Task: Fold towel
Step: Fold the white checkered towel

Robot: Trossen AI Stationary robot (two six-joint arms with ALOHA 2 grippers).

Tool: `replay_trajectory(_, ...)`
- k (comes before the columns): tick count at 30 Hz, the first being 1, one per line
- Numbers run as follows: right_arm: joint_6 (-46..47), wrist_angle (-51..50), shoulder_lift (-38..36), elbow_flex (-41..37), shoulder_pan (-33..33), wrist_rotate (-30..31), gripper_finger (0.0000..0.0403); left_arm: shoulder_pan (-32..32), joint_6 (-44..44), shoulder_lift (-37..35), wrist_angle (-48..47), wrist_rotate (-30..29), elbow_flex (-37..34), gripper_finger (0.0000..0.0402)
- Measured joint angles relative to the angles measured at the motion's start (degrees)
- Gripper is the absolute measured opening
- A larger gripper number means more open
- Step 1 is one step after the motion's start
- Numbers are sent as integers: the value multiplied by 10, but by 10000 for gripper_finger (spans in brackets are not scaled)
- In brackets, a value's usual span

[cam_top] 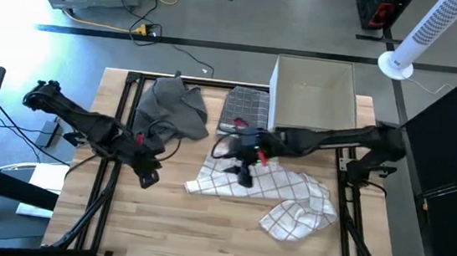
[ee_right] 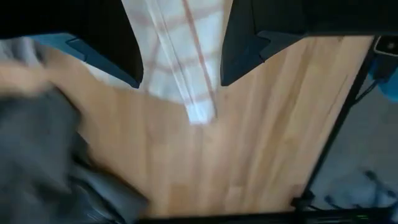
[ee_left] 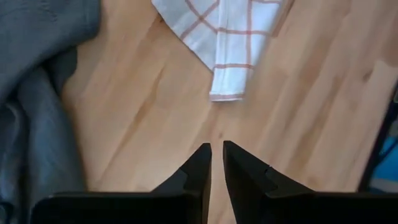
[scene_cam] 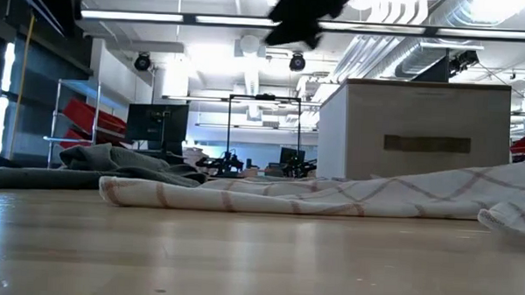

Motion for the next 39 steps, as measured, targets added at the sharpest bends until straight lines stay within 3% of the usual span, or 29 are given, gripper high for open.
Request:
replay_trajectory(4, -8, 119, 85, 0, -12, -47, 199, -33, -39, 0, 0, 10, 0, 28)
replay_trajectory(11, -17, 233, 198, 0, -15, -59, 199, -64, -92, -4, -3, 28, 0, 28)
replay_trajectory(19, -16, 291, 264, 0, -14, -70, 199, -66, -96, -3, -16, 25, 0, 28)
replay_trajectory(27, -25, 354, 285, 0, -3, -80, 199, -66, -81, -4, -22, 19, 0, 28)
replay_trajectory(33, -13, 344, 321, 40, 1, -80, 199, -66, -81, -4, -30, 17, 0, 28)
replay_trajectory(39, -20, 252, 373, 155, 3, -81, 199, -66, -82, -3, -32, 15, 0, 28)
